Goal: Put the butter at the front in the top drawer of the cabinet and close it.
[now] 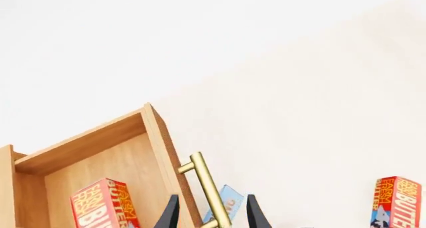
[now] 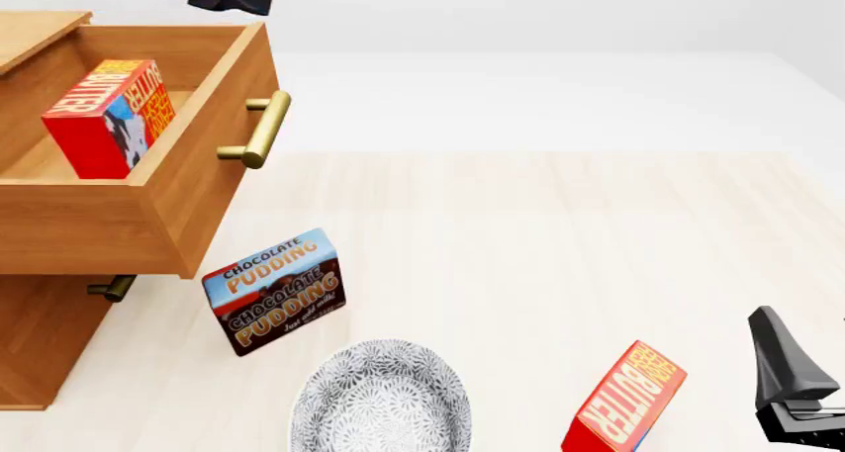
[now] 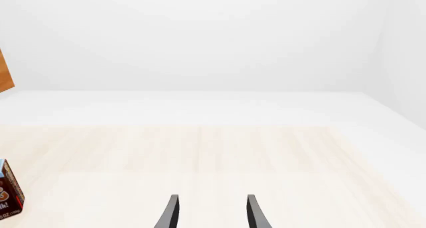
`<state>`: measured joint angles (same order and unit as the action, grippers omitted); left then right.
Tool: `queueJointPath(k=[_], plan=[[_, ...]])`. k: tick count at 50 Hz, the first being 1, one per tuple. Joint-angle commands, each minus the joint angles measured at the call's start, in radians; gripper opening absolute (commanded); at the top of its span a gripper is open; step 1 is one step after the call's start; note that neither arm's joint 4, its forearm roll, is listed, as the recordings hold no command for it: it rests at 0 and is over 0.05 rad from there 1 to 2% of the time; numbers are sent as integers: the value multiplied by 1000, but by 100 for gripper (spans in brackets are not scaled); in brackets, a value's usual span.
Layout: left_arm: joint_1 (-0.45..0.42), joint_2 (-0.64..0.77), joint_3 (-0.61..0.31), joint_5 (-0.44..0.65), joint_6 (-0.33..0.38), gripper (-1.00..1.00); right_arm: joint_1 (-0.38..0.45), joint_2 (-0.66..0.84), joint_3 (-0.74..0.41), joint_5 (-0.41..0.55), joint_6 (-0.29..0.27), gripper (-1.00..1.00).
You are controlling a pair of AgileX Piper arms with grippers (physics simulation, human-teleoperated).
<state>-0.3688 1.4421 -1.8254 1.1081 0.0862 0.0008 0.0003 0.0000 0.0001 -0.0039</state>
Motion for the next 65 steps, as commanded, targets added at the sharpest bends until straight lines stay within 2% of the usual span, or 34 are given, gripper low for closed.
queueJointPath(k=[1,9,18,38,55,65], plan=[[-82,57,-70,-19,-36,100,0,1,0,0,1,100],[-123,84,-66,-49,-64,100,0,1,0,0,1,100],[-183,126,-28,-133,-111,100,0,1,0,0,1,100],[-256,159,121,-328,-247,100,0,1,0,0,1,100],[-233,145,280,-465,-348,100,0,1,0,0,1,100],[-195,133,343,-495,-372,100,0,1,0,0,1,100]])
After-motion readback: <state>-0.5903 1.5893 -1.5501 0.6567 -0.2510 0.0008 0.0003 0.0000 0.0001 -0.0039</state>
